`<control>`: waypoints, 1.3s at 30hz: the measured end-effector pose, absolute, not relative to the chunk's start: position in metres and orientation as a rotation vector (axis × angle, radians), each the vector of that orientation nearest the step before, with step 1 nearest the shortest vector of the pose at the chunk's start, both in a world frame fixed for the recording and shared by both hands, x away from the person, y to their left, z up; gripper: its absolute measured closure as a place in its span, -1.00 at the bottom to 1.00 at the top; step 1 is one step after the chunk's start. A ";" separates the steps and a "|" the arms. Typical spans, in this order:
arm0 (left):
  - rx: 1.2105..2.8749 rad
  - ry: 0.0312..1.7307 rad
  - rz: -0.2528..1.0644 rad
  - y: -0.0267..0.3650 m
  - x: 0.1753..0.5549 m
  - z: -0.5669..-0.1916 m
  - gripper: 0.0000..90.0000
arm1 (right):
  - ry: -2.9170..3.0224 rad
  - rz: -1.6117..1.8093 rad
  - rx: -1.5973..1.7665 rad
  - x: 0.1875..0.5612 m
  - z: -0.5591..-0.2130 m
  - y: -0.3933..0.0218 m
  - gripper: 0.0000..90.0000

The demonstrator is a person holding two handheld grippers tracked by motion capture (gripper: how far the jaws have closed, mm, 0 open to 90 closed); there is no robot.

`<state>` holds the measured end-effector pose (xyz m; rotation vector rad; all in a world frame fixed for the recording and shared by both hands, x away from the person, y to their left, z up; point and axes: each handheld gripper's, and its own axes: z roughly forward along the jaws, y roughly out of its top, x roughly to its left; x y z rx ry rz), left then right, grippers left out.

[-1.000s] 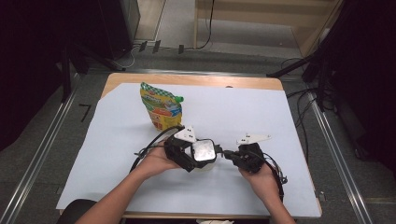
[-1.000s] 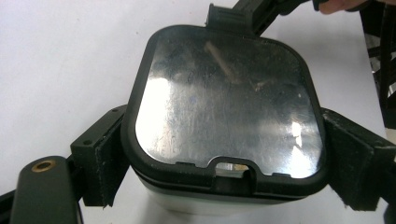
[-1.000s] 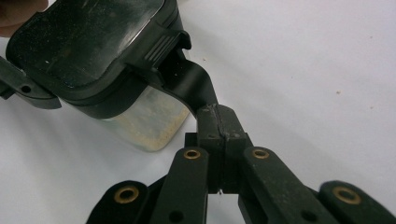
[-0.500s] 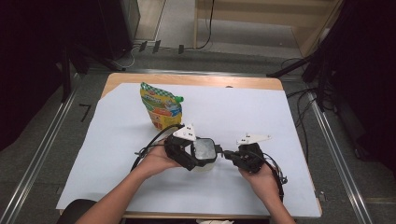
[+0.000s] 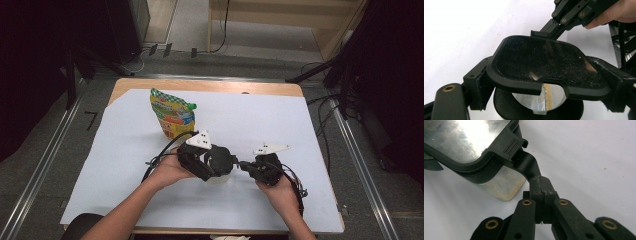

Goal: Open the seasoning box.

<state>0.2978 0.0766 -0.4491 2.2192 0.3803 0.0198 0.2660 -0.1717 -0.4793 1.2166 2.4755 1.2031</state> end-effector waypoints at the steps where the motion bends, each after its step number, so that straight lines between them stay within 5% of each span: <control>1: 2.218 0.379 0.022 0.076 0.298 -0.449 -0.67 | 2.474 1.204 1.217 0.266 -0.479 -0.172 1.00; 22: 2.221 0.406 0.027 0.069 0.298 -0.441 -0.66 | 2.471 1.203 1.223 0.266 -0.479 -0.171 1.00; 24: 2.178 0.393 -0.077 0.070 0.298 -0.439 -0.27 | 2.471 1.202 1.219 0.266 -0.479 -0.171 1.00; 39: 2.242 0.392 -0.114 0.063 0.295 -0.429 0.01 | 2.475 1.203 1.209 0.264 -0.479 -0.171 1.00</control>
